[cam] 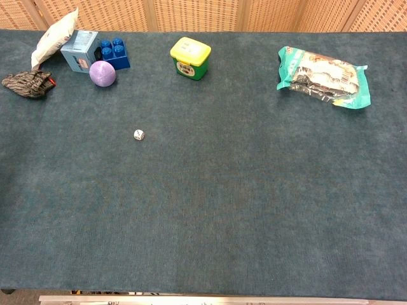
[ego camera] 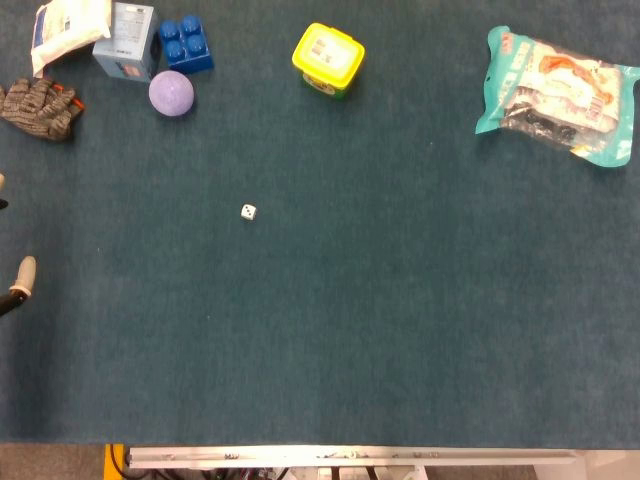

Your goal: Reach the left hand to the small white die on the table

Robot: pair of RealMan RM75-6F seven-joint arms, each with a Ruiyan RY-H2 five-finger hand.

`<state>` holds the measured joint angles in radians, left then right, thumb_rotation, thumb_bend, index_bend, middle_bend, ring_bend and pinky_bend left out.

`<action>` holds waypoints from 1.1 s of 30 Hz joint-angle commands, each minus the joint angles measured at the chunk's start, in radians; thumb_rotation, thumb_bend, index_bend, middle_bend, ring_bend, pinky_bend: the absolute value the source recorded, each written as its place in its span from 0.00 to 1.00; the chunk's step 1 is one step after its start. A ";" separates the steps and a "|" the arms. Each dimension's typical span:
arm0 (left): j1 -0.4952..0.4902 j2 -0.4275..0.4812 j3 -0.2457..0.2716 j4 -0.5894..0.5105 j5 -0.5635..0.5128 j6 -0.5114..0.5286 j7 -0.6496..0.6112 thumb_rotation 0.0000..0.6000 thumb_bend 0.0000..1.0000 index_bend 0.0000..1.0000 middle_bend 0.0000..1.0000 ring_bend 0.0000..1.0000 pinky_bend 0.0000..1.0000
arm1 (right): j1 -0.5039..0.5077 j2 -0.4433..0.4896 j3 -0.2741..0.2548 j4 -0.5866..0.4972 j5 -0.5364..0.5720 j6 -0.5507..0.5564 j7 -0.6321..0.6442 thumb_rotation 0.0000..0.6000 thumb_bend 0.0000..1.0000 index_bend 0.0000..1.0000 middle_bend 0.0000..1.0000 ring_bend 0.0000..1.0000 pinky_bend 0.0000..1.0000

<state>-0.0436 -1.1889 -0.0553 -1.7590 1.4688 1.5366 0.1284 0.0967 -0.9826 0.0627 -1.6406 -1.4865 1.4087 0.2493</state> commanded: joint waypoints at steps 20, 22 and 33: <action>-0.136 0.076 0.037 0.047 0.062 -0.243 -0.089 1.00 0.33 0.12 0.84 0.82 0.86 | 0.002 -0.005 0.032 0.002 -0.002 0.049 -0.013 1.00 0.44 0.15 0.34 0.29 0.33; -0.168 0.091 0.044 0.039 0.059 -0.305 -0.086 1.00 0.35 0.15 0.95 0.91 0.91 | 0.002 -0.005 0.032 0.001 -0.001 0.049 -0.013 1.00 0.44 0.15 0.34 0.29 0.33; -0.367 0.095 0.048 0.034 0.025 -0.627 -0.091 1.00 0.59 0.16 1.00 1.00 1.00 | -0.003 -0.004 0.030 0.001 0.005 0.049 -0.016 1.00 0.44 0.15 0.34 0.29 0.33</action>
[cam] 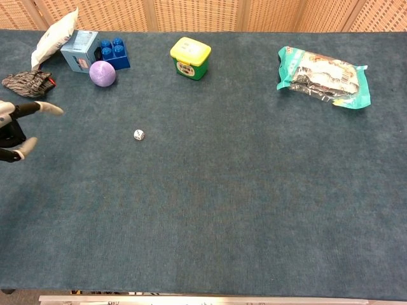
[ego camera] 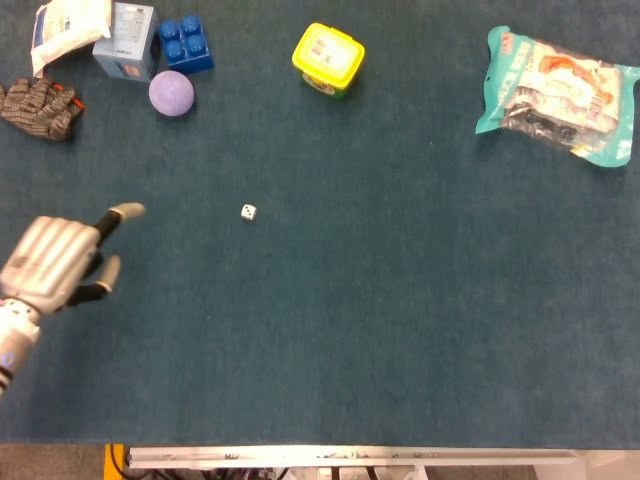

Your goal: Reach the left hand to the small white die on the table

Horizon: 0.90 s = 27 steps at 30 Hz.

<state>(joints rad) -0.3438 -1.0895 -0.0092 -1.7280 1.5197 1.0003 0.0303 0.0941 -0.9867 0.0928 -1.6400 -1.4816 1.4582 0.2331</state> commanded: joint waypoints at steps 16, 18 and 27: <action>-0.238 -0.155 -0.042 0.117 -0.276 -0.307 0.111 1.00 0.60 0.13 1.00 1.00 1.00 | -0.008 -0.003 -0.004 0.010 0.004 0.003 0.010 1.00 0.44 0.15 0.34 0.30 0.33; -0.250 -0.167 -0.040 0.129 -0.300 -0.318 0.122 1.00 0.60 0.13 1.00 1.00 1.00 | -0.009 -0.003 -0.005 0.011 0.005 0.002 0.011 1.00 0.44 0.15 0.34 0.30 0.33; -0.294 -0.217 -0.043 0.158 -0.371 -0.342 0.133 1.00 0.60 0.13 1.00 1.00 1.00 | -0.010 -0.010 -0.006 0.021 0.005 -0.001 0.020 1.00 0.44 0.15 0.34 0.30 0.33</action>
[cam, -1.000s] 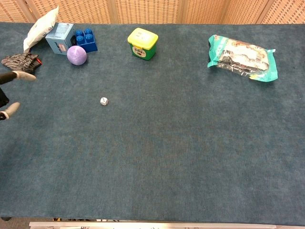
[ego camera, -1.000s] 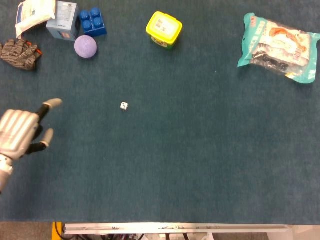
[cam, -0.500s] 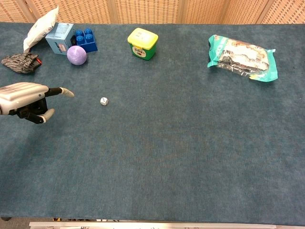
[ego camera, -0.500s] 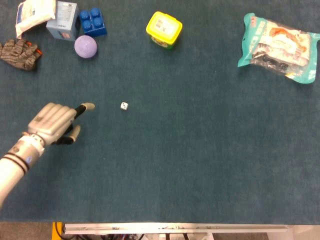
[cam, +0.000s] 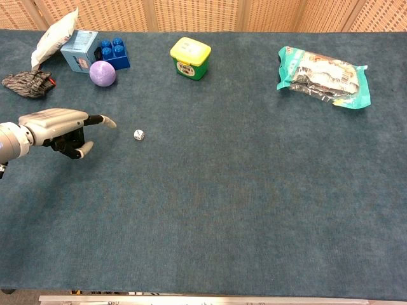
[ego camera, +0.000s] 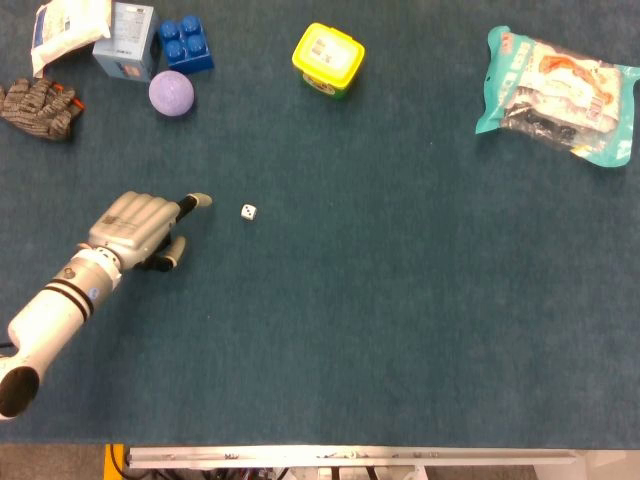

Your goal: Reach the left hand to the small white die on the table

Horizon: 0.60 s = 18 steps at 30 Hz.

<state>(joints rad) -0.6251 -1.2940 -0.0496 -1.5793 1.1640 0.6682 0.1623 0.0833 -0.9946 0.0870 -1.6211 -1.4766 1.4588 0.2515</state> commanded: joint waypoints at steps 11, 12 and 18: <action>-0.067 -0.050 0.017 0.017 -0.078 -0.032 0.047 1.00 0.60 0.13 1.00 1.00 1.00 | -0.005 -0.007 -0.001 0.025 0.007 -0.002 0.021 1.00 0.44 0.15 0.34 0.30 0.33; -0.070 -0.051 0.018 0.015 -0.081 -0.033 0.049 1.00 0.60 0.13 1.00 1.00 1.00 | -0.006 -0.007 -0.001 0.027 0.007 -0.003 0.023 1.00 0.44 0.15 0.34 0.30 0.33; -0.086 -0.063 0.026 0.012 -0.102 -0.025 0.060 1.00 0.60 0.13 1.00 1.00 1.00 | -0.008 -0.010 -0.001 0.035 0.007 0.000 0.031 1.00 0.44 0.15 0.34 0.30 0.33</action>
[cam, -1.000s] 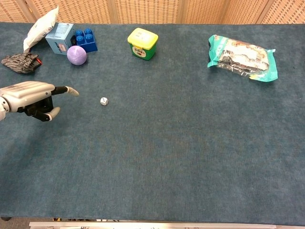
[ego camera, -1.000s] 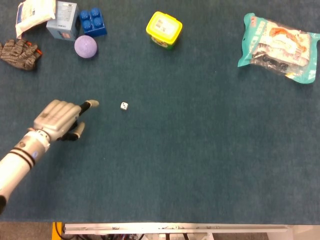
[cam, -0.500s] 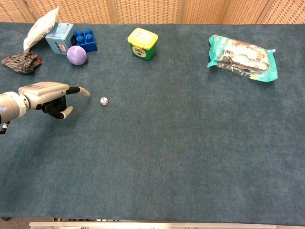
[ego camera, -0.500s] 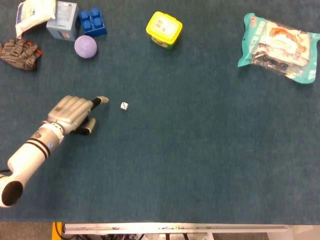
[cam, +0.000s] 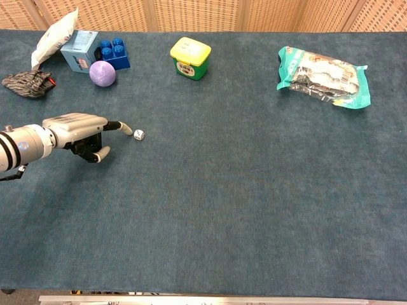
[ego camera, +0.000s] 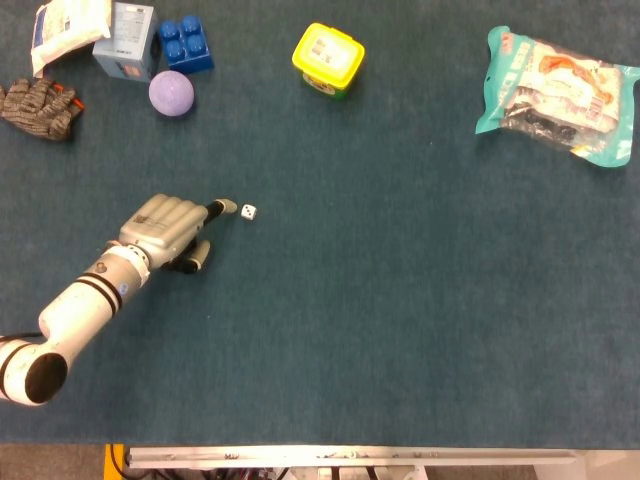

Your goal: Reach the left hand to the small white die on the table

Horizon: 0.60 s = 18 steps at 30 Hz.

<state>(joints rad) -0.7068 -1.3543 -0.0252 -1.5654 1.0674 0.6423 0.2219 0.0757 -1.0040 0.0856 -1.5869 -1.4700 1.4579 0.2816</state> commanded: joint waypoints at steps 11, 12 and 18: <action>-0.028 -0.011 0.000 -0.051 -0.002 0.024 -0.003 1.00 0.60 0.13 1.00 1.00 1.00 | -0.009 -0.005 -0.001 0.015 0.003 0.006 0.013 1.00 0.44 0.15 0.34 0.30 0.33; -0.029 -0.011 0.000 -0.056 -0.001 0.026 -0.003 1.00 0.60 0.13 1.00 1.00 1.00 | -0.010 -0.004 -0.001 0.016 0.004 0.006 0.014 1.00 0.44 0.15 0.34 0.30 0.33; -0.034 -0.011 0.003 -0.089 0.014 0.054 0.006 1.00 0.60 0.13 1.00 1.00 1.00 | -0.015 -0.006 -0.002 0.025 0.007 0.007 0.022 1.00 0.44 0.15 0.34 0.30 0.33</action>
<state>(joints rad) -0.7402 -1.3653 -0.0233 -1.6505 1.0780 0.6923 0.2247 0.0610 -1.0102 0.0832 -1.5620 -1.4634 1.4652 0.3032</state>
